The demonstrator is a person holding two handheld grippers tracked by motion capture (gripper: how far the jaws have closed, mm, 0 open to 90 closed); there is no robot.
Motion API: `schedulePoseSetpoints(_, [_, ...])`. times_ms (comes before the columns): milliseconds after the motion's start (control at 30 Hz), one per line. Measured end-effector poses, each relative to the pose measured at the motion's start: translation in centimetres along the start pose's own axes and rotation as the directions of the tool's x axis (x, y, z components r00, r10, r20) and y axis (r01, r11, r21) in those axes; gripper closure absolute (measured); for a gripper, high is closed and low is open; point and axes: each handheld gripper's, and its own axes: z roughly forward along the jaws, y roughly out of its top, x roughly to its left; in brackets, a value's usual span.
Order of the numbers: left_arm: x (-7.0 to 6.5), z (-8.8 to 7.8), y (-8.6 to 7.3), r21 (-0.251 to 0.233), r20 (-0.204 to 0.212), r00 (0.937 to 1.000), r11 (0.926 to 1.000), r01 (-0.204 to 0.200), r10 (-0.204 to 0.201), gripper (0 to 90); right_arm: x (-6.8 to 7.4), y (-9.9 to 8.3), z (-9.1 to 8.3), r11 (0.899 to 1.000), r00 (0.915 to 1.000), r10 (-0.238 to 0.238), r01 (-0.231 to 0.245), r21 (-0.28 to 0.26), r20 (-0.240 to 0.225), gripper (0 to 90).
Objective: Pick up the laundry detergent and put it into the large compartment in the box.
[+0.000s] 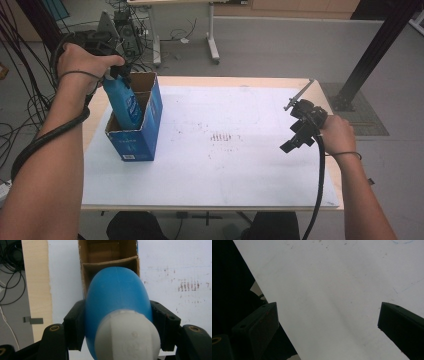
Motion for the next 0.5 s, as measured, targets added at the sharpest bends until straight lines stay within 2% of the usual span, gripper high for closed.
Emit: schedulePoseSetpoints(500, [-0.4, 2.5, 0.0, 0.024, -0.013, 0.9999, 0.9997, -0.003, 0.003, 37.8, 0.1, -0.1, 0.0, 1.0, 1.0, 0.003, -0.003, 0.0, -0.003, 3.1])
